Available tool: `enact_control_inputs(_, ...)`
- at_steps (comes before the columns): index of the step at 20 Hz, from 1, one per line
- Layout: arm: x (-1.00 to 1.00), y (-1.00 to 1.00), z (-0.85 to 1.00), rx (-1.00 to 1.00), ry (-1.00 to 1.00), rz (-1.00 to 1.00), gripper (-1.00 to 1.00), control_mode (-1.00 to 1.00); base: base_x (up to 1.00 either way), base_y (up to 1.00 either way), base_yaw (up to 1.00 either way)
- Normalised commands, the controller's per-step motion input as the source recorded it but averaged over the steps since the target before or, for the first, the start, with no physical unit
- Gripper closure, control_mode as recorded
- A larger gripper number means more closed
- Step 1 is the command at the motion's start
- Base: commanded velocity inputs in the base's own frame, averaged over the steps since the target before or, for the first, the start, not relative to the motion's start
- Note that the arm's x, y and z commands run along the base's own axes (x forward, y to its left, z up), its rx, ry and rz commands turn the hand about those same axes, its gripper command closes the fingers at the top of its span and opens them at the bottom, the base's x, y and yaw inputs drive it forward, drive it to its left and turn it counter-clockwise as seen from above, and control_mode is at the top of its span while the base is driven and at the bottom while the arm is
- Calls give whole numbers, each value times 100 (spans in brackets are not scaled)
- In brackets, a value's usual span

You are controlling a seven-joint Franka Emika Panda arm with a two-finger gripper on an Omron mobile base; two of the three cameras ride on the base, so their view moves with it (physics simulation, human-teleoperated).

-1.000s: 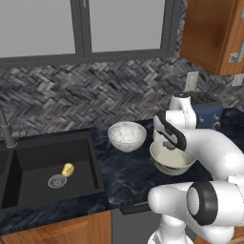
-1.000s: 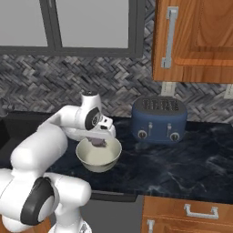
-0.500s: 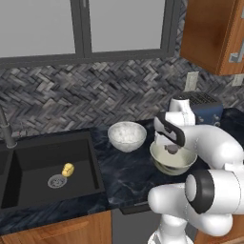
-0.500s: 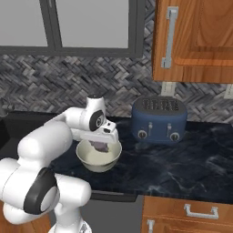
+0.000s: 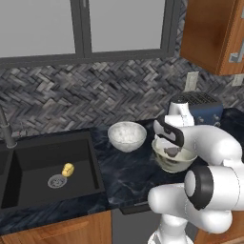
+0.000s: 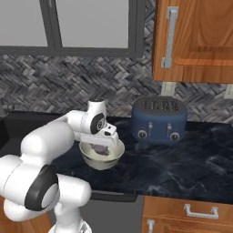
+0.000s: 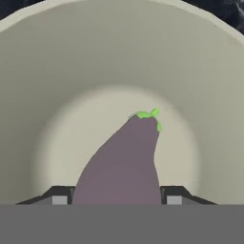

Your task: Pick the eggplants from the cabinet and place them in one bowl. Pick the potato from the sink and place it in the other bowl.

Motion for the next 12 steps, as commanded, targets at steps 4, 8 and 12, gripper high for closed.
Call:
enact_control_inputs(4, -17, 0, 0, 0, 0, 0, 100, -100, 0, 0, 0)
enact_control_inputs(8, -5, 0, 0, 0, 0, 0, 100, -100, 0, 0, 0)
enact_control_inputs(12, 0, 0, 0, 0, 0, 0, 100, -100, 0, 0, 0)
